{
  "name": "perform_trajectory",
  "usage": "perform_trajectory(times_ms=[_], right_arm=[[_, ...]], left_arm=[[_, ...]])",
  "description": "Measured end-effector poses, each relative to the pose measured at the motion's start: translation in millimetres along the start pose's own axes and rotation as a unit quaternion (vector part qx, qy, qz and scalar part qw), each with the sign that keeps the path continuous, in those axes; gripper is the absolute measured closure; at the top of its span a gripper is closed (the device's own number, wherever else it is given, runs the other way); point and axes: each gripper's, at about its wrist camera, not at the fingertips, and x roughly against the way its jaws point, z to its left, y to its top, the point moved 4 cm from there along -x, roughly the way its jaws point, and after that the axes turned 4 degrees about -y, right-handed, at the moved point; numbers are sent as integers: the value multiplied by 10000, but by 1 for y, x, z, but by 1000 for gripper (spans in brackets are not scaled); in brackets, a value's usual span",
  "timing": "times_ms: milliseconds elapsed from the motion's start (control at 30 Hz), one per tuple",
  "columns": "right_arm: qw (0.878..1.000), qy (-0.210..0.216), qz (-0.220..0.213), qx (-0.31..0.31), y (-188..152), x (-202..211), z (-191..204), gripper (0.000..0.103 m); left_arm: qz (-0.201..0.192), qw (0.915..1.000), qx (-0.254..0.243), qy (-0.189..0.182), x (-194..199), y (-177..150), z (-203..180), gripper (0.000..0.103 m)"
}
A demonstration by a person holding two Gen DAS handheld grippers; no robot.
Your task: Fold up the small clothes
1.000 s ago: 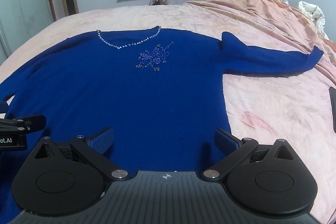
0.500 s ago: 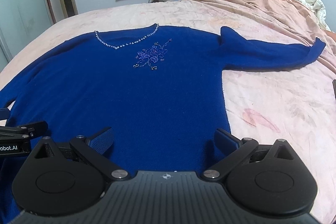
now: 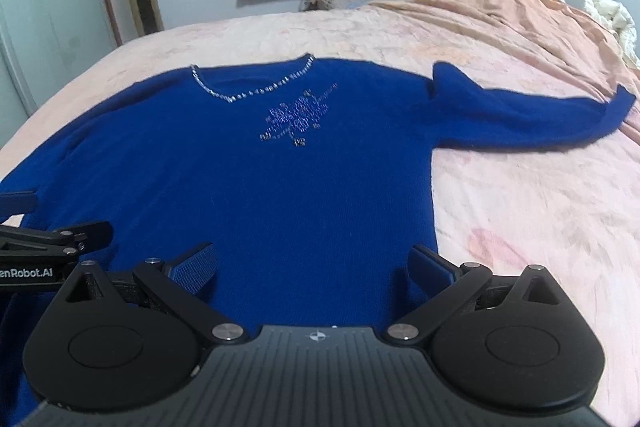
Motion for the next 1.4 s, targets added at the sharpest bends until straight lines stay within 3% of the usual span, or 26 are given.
perform_trajectory(times_ms=[200,300,400,500,600,733,933,1033,1233,1300,1333,1400], right_arm=[[9972,147,-659,332,17,8,-18,0],[9964,77,-661,518,23,2,-34,0],[9976,188,-641,185,32,-6,-66,0],[9967,23,-680,-453,45,-19,-117,0],[9894,-745,-733,-1013,60,-36,-176,0],[9648,-2205,-846,-1157,82,-64,-248,0],[9327,-3430,-142,-1104,98,-127,-327,1],[9037,-4121,21,-1158,101,-127,-359,1],[8390,-5184,-186,-1646,85,-70,-422,1],[8282,-5202,-387,-2048,76,-49,-439,0],[8356,-4934,-569,-2348,71,-45,-447,0],[8686,-3767,-1091,-3030,65,-36,-454,0]], left_arm=[[-302,9994,157,89,-9,18,-6,0],[-340,9993,144,34,-17,22,-13,0],[-289,9995,89,118,-27,23,-19,0],[-295,9994,39,185,-35,21,-23,0],[-278,9992,-123,248,-40,21,-30,0],[-209,9989,-322,256,-48,20,-39,0],[-202,9975,-598,328,-51,20,-44,0],[-266,9964,-685,417,-50,22,-43,0],[-166,9975,-626,281,-57,25,-42,0],[-134,9977,-622,226,-58,25,-44,0],[-145,9976,-631,227,-57,25,-45,0],[-169,9973,-664,261,-56,26,-46,0]])
